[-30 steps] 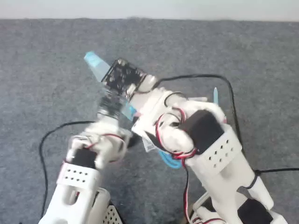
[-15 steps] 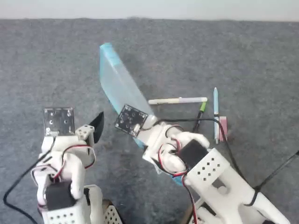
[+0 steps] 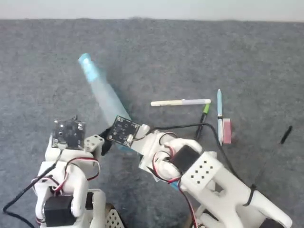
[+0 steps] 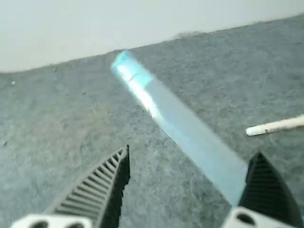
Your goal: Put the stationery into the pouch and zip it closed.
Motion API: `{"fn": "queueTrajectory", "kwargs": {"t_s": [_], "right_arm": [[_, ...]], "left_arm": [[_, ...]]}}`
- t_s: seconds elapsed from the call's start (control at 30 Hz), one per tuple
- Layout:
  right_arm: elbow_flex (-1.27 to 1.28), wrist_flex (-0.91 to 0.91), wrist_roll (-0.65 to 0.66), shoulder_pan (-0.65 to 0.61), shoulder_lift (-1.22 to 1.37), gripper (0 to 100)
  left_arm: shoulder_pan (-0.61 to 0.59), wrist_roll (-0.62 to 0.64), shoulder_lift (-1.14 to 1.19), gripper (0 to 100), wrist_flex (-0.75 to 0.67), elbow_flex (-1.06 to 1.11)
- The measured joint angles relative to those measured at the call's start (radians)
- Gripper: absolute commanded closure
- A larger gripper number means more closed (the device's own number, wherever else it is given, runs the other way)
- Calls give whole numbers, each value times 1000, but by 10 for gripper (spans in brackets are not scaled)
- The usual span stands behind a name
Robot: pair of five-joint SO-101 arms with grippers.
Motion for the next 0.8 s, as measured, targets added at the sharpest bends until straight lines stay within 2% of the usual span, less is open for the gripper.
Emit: {"fn": "queueTrajectory", "kwargs": {"t_s": [0.2,0.47,0.67,0.8], "right_arm": [[0,-12,-58,0,8,991],[0,-44,-126,133,8,991],[0,-44,-129,127,8,991],[0,-44,-129,127,8,991]], "left_arm": [[80,-146,0,632,61,-35],[89,-241,-2,632,109,-38],[101,-250,-2,632,109,-32],[167,-250,-2,631,109,-32]]}}
